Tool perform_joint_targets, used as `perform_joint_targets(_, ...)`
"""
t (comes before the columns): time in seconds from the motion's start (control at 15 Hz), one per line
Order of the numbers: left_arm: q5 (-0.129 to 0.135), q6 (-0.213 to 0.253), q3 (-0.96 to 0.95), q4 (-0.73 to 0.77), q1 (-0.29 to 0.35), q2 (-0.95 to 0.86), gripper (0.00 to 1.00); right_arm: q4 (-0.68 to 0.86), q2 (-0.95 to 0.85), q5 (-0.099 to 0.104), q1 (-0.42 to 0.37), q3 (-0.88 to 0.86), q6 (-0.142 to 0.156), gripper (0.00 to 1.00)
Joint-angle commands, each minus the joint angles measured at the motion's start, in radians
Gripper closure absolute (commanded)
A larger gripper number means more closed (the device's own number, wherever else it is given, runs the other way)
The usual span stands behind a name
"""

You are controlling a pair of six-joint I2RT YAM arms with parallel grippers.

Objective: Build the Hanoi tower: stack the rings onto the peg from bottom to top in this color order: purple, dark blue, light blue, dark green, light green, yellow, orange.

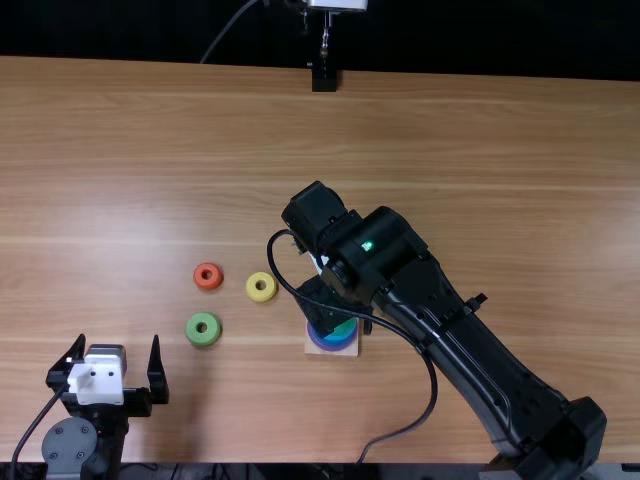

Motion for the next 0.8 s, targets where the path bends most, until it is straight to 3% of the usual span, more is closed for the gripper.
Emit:
perform_joint_targets(0.0,-0.004,0.002,-0.107,-0.066,0.008,-0.011,0.00,0.001,0.011,0.012,0.005,0.003,0.002,0.00)
perform_joint_targets(0.33,-0.004,0.002,-0.107,-0.066,0.008,-0.011,0.00,0.089,0.005,0.014,-0.007,0.088,0.001,0.00)
perform_joint_targets(0.73,-0.004,0.002,-0.107,-0.066,0.008,-0.011,0.00,0.345,-0.127,0.004,-0.265,0.032,-0.016,0.00)
